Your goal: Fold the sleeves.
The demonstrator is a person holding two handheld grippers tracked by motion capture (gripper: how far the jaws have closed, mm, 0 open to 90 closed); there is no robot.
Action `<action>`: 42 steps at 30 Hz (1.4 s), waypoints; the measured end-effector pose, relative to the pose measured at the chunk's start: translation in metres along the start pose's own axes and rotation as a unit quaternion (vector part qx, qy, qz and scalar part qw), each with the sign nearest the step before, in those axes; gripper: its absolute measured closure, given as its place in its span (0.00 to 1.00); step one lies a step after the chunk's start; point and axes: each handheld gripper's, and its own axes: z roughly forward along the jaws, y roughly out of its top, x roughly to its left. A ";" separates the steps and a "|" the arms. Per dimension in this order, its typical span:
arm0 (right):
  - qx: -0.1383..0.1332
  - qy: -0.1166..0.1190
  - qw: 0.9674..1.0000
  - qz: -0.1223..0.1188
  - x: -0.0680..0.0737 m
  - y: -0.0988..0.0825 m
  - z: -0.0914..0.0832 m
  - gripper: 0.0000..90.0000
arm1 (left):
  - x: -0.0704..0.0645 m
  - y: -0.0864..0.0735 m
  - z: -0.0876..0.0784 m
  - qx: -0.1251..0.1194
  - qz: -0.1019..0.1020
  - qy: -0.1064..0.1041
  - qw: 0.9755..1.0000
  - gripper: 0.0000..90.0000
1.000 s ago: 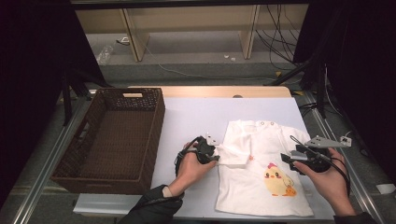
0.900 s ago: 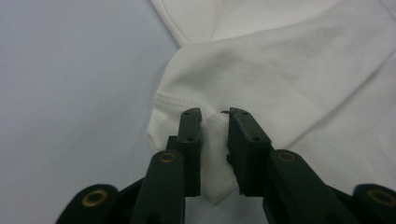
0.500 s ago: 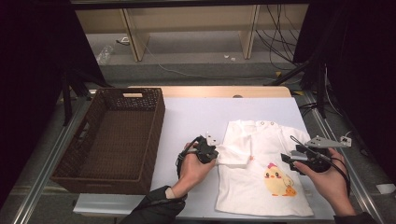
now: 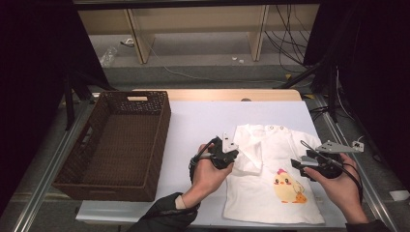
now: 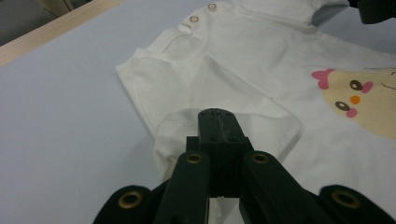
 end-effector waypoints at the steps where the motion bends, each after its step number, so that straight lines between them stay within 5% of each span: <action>1: 0.000 0.000 1.000 0.000 0.000 0.000 0.000 0.31 | -0.001 0.001 0.000 -0.001 0.003 -0.002 1.000 1.00; 12: -0.001 0.000 1.000 0.003 0.000 0.001 -0.001 0.31 | -0.026 0.013 0.002 -0.014 0.016 -0.040 0.999 1.00; 24: -0.006 -0.002 1.000 0.006 -0.002 0.001 -0.002 0.31 | -0.059 0.031 0.005 -0.024 0.048 -0.083 0.995 1.00; 37: -0.013 -0.006 1.000 0.009 -0.005 0.002 -0.005 0.31 | -0.083 0.043 0.010 -0.033 0.069 -0.107 0.991 1.00; 42: -0.044 0.022 0.998 0.031 0.000 0.010 -0.012 0.35 | -0.087 0.041 0.013 -0.033 0.074 -0.113 0.990 1.00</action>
